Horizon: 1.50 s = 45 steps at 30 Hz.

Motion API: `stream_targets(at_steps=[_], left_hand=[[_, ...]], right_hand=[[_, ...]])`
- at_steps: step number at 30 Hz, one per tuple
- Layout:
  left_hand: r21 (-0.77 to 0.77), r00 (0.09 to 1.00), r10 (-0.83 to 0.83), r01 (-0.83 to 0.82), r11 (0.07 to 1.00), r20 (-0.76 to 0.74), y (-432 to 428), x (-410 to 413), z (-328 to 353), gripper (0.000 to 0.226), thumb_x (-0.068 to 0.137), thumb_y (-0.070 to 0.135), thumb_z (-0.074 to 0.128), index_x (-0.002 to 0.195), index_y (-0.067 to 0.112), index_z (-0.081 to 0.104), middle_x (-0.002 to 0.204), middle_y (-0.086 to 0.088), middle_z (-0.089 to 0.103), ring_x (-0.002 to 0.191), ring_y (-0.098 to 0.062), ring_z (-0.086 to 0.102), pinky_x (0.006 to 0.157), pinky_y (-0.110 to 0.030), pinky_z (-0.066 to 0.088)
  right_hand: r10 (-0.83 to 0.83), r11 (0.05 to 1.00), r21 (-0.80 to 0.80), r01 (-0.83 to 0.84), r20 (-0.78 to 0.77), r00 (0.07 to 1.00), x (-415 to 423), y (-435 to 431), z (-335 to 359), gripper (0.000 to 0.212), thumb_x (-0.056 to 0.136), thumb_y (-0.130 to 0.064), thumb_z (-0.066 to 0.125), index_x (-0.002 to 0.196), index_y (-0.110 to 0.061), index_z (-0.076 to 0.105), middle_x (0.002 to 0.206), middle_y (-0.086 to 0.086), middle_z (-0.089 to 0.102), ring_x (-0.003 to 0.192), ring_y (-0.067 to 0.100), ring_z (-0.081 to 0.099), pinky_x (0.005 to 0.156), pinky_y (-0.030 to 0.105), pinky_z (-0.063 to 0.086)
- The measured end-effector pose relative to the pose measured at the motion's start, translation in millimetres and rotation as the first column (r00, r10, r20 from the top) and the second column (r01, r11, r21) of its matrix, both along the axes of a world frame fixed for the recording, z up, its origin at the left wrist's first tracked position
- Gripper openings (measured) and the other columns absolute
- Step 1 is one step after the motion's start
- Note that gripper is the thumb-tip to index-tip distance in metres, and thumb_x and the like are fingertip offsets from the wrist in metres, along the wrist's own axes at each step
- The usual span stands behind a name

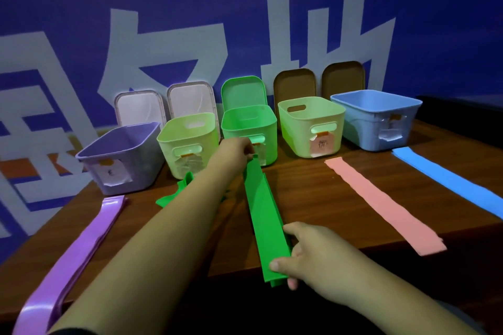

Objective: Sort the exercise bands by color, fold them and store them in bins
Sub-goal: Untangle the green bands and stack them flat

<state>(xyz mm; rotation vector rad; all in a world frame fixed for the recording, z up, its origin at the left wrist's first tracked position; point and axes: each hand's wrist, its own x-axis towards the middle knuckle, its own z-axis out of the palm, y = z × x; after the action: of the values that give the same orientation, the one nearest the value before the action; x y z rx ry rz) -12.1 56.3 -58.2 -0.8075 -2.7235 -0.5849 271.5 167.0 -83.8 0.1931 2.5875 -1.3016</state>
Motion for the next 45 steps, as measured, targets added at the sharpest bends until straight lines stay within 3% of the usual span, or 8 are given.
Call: stream_targets(at_steps=[3,12,19,26,30,34,38,45], left_hand=[[-0.027,0.999,0.018,-0.017,1.000,0.032,5.1,-1.8,-11.0,0.010,0.098,0.016,0.073,0.108,0.017,0.072,0.107,-0.004,0.073,0.097,-0.021,0.063,0.081,-0.033,0.048],[-0.107,0.996,0.040,-0.031,0.994,0.076,14.4,-4.4,-35.7,0.004,0.099,0.019,0.071,0.101,0.018,0.069,0.100,-0.005,0.069,0.095,-0.027,0.065,0.090,-0.046,0.059],[-0.180,0.994,0.082,-0.069,0.981,0.065,22.4,-4.9,-36.9,0.002,0.101,0.020,0.067,0.100,0.021,0.067,0.094,-0.001,0.067,0.090,-0.024,0.065,0.089,-0.047,0.061],[-0.231,0.996,0.094,-0.093,0.968,-0.008,23.0,-5.3,-41.2,0.005,0.101,0.024,0.065,0.096,0.025,0.064,0.091,0.001,0.064,0.088,-0.025,0.063,0.084,-0.048,0.061],[-0.268,0.996,0.085,-0.084,0.960,-0.009,22.9,-5.2,-40.6,0.008,0.102,0.029,0.066,0.101,0.022,0.063,0.092,0.001,0.064,0.090,-0.026,0.064,0.085,-0.048,0.060],[-0.343,0.997,0.042,-0.060,0.938,-0.060,22.3,0.4,-31.1,0.020,0.098,0.036,0.072,0.105,0.018,0.066,0.096,-0.003,0.065,0.090,-0.028,0.066,0.084,-0.048,0.063],[-0.350,0.994,-0.024,-0.014,0.937,-0.104,5.3,7.4,-4.9,0.015,0.098,0.036,0.069,0.098,0.021,0.069,0.092,-0.001,0.067,0.083,-0.022,0.065,0.076,-0.042,0.063],[-0.273,0.995,-0.080,0.091,0.958,0.051,-83.9,13.8,34.6,0.008,0.099,0.030,0.068,0.101,0.026,0.075,0.091,0.008,0.068,0.083,-0.012,0.062,0.075,-0.032,0.047]], right_hand=[[0.029,0.999,0.027,-0.030,0.047,0.998,-2.0,4.6,-3.0,0.082,0.096,-0.046,0.077,0.164,-0.027,0.035,0.092,-0.010,0.081,0.082,0.005,0.076,0.080,0.029,0.062],[0.058,0.992,0.110,-0.062,0.034,0.998,0.4,7.8,0.8,0.081,0.095,-0.045,0.079,0.163,-0.032,0.036,0.104,-0.006,0.078,0.059,-0.002,0.068,0.054,0.016,0.047],[0.029,0.995,0.091,-0.033,0.047,0.998,-7.2,9.4,-1.7,0.078,0.096,-0.045,0.078,0.161,-0.030,0.037,0.091,-0.008,0.081,0.054,-0.001,0.067,0.063,0.028,0.052],[-0.004,0.993,0.122,0.001,0.024,1.000,-10.3,6.0,-5.0,0.076,0.095,-0.046,0.078,0.158,-0.031,0.038,0.096,-0.004,0.079,0.051,0.000,0.066,0.057,0.025,0.052],[0.003,0.982,0.189,-0.010,0.036,0.999,-7.6,8.3,-0.6,0.076,0.095,-0.054,0.075,0.158,-0.035,0.037,0.079,-0.011,0.080,0.051,0.004,0.065,0.056,0.025,0.055],[-0.013,0.934,0.355,0.033,-0.060,0.998,-7.6,16.1,7.8,0.052,0.095,-0.069,0.063,0.136,-0.037,0.060,0.070,-0.011,0.077,0.060,0.001,0.071,0.066,0.028,0.060],[-0.045,0.939,0.332,0.091,-0.144,0.989,-23.6,24.2,9.4,0.031,0.101,-0.062,0.059,0.101,-0.035,0.074,0.071,-0.007,0.073,0.070,0.005,0.070,0.063,0.028,0.054],[0.000,0.924,0.365,0.117,-0.307,0.952,-66.8,6.2,0.9,0.028,0.105,-0.052,0.056,0.097,-0.031,0.074,0.079,-0.008,0.070,0.072,0.011,0.069,0.067,0.038,0.061]])
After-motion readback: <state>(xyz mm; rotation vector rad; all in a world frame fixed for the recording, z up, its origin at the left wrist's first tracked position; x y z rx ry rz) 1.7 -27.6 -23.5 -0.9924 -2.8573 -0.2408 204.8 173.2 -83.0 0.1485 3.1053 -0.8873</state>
